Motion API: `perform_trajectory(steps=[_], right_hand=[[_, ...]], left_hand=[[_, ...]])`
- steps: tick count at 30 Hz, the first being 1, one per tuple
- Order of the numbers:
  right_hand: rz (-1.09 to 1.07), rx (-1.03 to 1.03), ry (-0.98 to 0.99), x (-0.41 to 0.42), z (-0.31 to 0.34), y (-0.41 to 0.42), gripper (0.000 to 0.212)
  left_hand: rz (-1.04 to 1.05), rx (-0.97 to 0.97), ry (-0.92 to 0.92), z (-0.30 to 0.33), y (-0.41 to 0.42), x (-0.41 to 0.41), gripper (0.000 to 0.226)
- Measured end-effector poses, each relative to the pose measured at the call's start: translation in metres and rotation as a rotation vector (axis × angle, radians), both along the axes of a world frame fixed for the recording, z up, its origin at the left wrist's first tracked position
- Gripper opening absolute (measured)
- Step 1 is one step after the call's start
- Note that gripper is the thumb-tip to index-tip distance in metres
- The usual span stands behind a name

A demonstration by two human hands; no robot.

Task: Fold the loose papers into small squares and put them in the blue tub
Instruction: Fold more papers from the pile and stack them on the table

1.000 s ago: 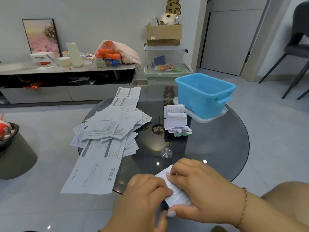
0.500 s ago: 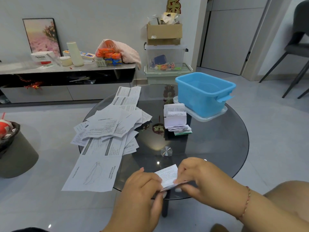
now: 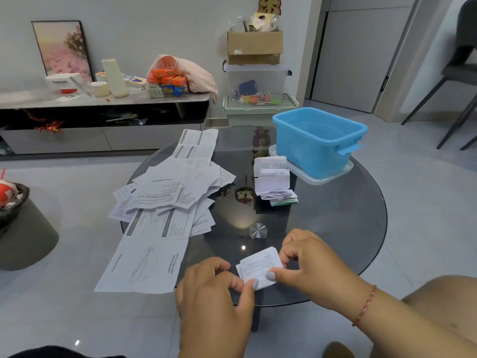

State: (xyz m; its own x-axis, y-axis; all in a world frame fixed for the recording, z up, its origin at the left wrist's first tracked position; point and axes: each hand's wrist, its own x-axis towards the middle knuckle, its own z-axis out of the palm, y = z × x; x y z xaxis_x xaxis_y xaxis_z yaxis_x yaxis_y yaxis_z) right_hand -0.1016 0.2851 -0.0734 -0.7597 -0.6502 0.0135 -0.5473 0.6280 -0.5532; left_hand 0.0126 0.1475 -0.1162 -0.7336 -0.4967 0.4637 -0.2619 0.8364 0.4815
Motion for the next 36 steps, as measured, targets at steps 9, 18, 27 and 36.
perform_trajectory(steps=[9, 18, 27, 36], right_hand=[[-0.068, 0.09, 0.001, 0.005, 0.005, -0.004, 0.03], [-0.097, 0.156, 0.052, 0.001, 0.013, 0.007, 0.041], [0.464, -0.081, 0.357, 0.014, -0.006, 0.016, 0.027], [0.379, -0.328, 0.518, 0.016, 0.005, 0.001, 0.007]], left_hand=[[0.006, 0.024, -0.054, 0.004, -0.003, -0.002, 0.04], [-0.206, 0.021, 0.15, -0.006, -0.017, -0.002, 0.03], [-0.528, -0.408, 0.314, -0.013, -0.027, 0.007, 0.013], [-0.429, -0.388, 0.427, 0.014, -0.018, 0.001, 0.008]])
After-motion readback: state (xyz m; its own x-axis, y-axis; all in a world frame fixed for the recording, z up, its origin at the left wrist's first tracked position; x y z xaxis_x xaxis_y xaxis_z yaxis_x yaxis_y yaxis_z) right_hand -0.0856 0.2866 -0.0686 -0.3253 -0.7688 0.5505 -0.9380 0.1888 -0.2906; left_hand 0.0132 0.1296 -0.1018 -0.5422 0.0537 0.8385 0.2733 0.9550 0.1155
